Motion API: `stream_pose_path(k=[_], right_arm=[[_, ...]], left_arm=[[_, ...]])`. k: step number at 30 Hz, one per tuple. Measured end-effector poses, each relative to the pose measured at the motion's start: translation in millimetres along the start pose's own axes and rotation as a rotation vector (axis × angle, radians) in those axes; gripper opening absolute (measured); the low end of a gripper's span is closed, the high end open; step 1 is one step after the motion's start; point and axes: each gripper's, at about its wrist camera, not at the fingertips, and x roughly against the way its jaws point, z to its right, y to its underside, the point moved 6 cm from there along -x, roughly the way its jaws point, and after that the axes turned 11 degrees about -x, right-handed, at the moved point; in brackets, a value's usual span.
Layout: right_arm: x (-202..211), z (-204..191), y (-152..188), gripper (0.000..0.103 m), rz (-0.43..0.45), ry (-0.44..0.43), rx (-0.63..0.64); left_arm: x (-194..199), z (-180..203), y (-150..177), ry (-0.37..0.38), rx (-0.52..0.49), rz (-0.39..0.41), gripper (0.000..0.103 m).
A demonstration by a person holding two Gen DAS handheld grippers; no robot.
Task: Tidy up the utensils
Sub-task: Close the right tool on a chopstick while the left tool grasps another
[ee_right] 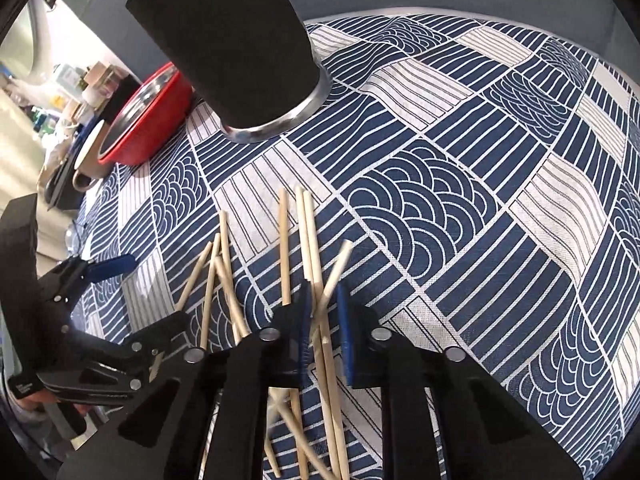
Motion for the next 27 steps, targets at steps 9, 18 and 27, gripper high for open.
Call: stream_pose_path(k=[9, 18, 27], right_arm=[[8.2, 7.6, -3.1, 0.004, 0.024, -0.035, -0.018], [18.5, 11.9, -8.9, 0.003, 0.044, -0.051, -0.027], [15.1, 11.3, -7.1, 0.008, 0.005, 0.013, 0.038]], left_arm=[[7.8, -0.7, -2.3, 0.016, -0.028, 0.014, 0.058], [11.2, -12.9, 3.7, 0.068, -0.023, 0.001, 0.007], [14.0, -22.4, 15.7, 0.120, 0.045, -0.019, 0.005]])
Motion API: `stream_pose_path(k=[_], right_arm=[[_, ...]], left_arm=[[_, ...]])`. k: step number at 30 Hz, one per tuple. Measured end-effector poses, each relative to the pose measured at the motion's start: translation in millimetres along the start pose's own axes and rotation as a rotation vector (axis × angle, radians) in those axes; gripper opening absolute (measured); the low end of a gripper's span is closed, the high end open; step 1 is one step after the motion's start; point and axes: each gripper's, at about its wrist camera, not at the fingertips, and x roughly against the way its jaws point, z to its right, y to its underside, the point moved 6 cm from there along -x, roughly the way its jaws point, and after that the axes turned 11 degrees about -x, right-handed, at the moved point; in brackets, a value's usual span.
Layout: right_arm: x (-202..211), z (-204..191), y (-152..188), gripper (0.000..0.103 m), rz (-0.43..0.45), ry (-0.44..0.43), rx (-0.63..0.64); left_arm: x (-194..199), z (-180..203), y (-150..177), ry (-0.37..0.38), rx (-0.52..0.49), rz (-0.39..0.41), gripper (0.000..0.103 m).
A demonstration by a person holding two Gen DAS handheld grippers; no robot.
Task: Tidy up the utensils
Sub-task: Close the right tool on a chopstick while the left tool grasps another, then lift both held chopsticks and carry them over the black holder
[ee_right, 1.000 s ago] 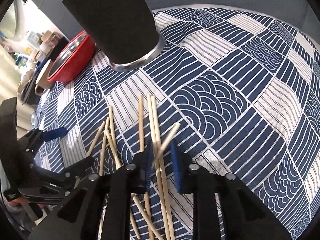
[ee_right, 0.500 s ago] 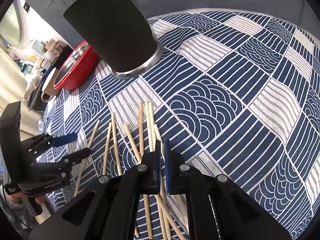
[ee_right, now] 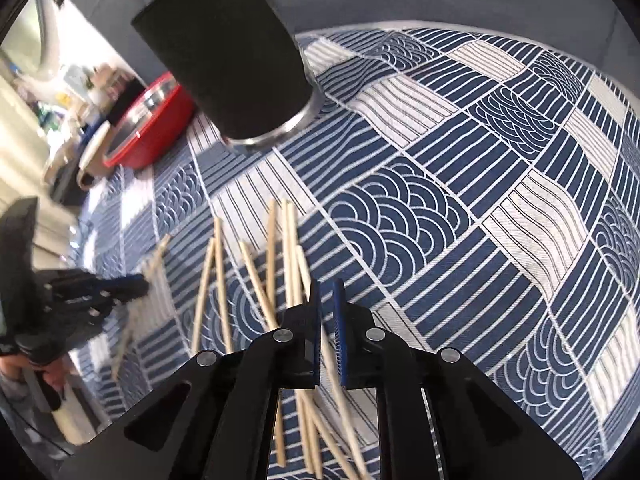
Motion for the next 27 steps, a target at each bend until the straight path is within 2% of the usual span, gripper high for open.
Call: stream_pose_path(k=[5, 7, 8, 14, 18, 23, 27], right_arm=[[-7.8, 3.7, 2.8, 0.012, -0.040, 0.039, 0.003], [-8.3, 4.7, 2.6, 0.027, -0.041, 0.040, 0.001], [-7.8, 4.7, 2.4, 0.029, -0.036, 0.043, 0.004], [-12.8, -1.2, 1.2, 0.029, -0.045, 0.113, 0.079], [-16.4, -9.0, 4.0, 0.029, -0.058, 0.139, 0.136], [-19.4, -14.8, 7.8, 0.029, -0.069, 0.198, 0.206], [-17.7, -17.7, 12.9, 0.030, -0.080, 0.203, 0.224]], left_arm=[[3.3, -4.3, 6.2, 0.005, 0.016, -0.015, 0.005], [4.5, -4.0, 8.4, 0.001, 0.014, -0.018, 0.005], [4.6, -4.0, 9.0, 0.001, 0.014, -0.020, 0.005], [6.6, -9.2, 12.7, -0.016, 0.039, -0.017, 0.005], [7.7, -13.8, 14.3, 0.011, 0.073, -0.019, 0.005], [8.5, -14.1, 14.8, -0.003, 0.052, -0.017, 0.005], [8.0, -14.1, 13.9, -0.003, 0.056, -0.019, 0.005]])
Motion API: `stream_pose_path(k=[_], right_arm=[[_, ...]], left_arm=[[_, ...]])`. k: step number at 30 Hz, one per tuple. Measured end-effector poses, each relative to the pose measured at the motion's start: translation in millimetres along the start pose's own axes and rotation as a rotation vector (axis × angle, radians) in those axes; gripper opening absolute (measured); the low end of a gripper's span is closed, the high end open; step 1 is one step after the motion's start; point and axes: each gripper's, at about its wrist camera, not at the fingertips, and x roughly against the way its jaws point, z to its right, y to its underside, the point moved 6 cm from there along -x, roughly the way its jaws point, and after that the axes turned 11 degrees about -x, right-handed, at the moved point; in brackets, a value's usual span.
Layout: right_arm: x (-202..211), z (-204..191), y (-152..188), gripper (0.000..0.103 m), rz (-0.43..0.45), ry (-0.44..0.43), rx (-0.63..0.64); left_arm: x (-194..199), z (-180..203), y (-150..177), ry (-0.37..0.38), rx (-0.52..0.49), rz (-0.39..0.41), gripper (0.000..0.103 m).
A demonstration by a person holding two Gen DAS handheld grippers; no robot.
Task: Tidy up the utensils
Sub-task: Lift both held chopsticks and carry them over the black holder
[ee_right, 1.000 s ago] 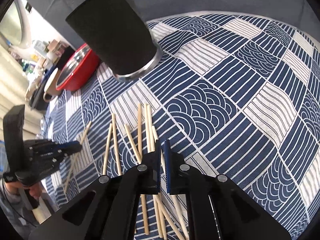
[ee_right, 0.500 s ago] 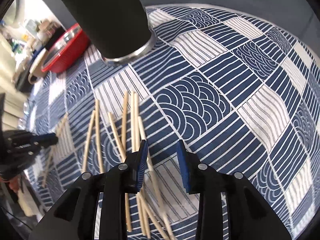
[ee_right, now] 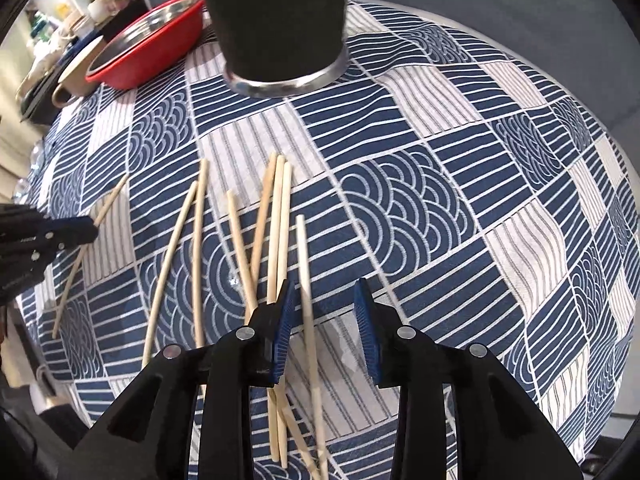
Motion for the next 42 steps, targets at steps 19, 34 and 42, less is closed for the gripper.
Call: stream_pose_path(k=[19, 34, 42], right_arm=[[26.3, 50.6, -14.6, 0.004, 0.018, -0.048, -0.198], [91.8, 78.6, -58.5, 0.005, 0.212, -0.096, -0.264], [144.2, 77.6, -104.0, 0.005, 0.361, -0.109, -0.247]], left_arm=[[15.8, -14.6, -1.7, -0.040, 0.030, 0.008, 0.005], [108.2, -50.9, -82.1, -0.216, -0.016, 0.197, 0.005], [172.6, -59.6, -136.2, -0.253, -0.039, 0.332, 0.005]])
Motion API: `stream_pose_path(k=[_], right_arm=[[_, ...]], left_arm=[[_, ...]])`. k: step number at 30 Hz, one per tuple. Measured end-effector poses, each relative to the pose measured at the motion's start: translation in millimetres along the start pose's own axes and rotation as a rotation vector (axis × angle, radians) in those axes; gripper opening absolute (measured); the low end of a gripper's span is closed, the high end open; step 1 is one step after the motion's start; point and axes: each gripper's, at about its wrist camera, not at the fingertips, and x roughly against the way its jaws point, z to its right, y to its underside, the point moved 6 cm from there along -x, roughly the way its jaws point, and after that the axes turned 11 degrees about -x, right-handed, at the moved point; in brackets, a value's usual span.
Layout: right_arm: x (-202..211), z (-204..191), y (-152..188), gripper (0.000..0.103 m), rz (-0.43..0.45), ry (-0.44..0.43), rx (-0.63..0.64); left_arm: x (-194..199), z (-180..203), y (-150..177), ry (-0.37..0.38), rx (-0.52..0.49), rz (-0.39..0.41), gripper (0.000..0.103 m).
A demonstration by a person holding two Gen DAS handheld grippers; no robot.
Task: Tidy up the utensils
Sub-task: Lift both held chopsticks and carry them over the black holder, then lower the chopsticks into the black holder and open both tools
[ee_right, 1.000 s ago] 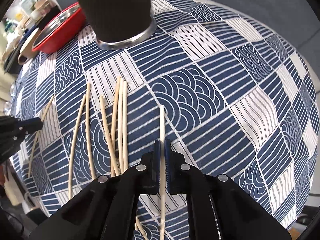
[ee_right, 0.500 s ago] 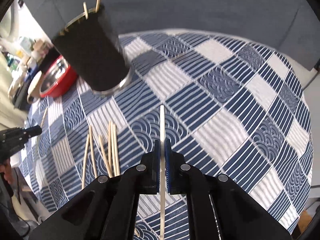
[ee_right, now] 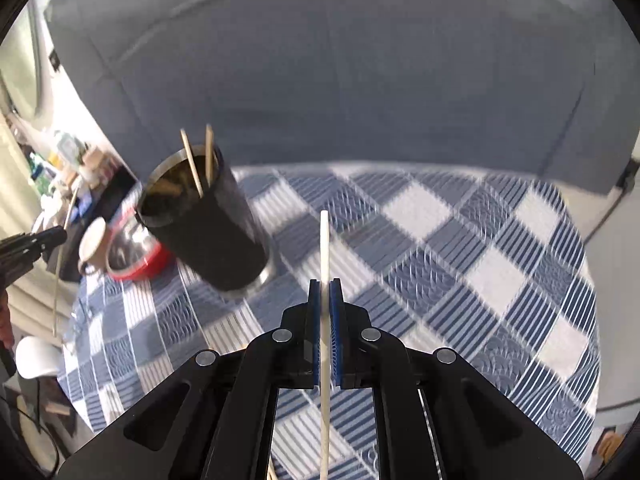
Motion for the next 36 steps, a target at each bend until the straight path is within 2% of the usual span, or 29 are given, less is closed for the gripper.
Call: stream_pose_path(k=[10, 15, 20, 24, 29, 36], right_arm=[[50.1, -50.1, -68.3, 0.005, 0.202, -0.057, 0.075], [60.8, -75.8, -91.5, 0.005, 0.253, -0.102, 0.108], [60.4, -96.9, -110.7, 0.005, 0.295, -0.147, 0.130], [48.2, -106.5, -125.4, 0.005, 0.320, -0.178, 0.123], [36.3, -110.5, -136.1, 0.005, 0.376, -0.258, 0.090], [19.2, -112.7, -147.8, 0.005, 0.472, -0.342, 0.033]], left_arm=[[42.4, -15.7, -72.0, -0.011, 0.010, 0.157, 0.005], [51.7, -15.5, -99.4, 0.050, 0.052, 0.227, 0.005], [39.3, -9.7, -119.8, 0.166, 0.117, 0.253, 0.005], [23.7, 2.7, -132.0, 0.207, 0.110, 0.270, 0.005], [3.2, 10.0, -140.8, 0.252, 0.117, 0.292, 0.005], [-12.2, 15.2, -154.4, 0.293, 0.148, 0.448, 0.005]])
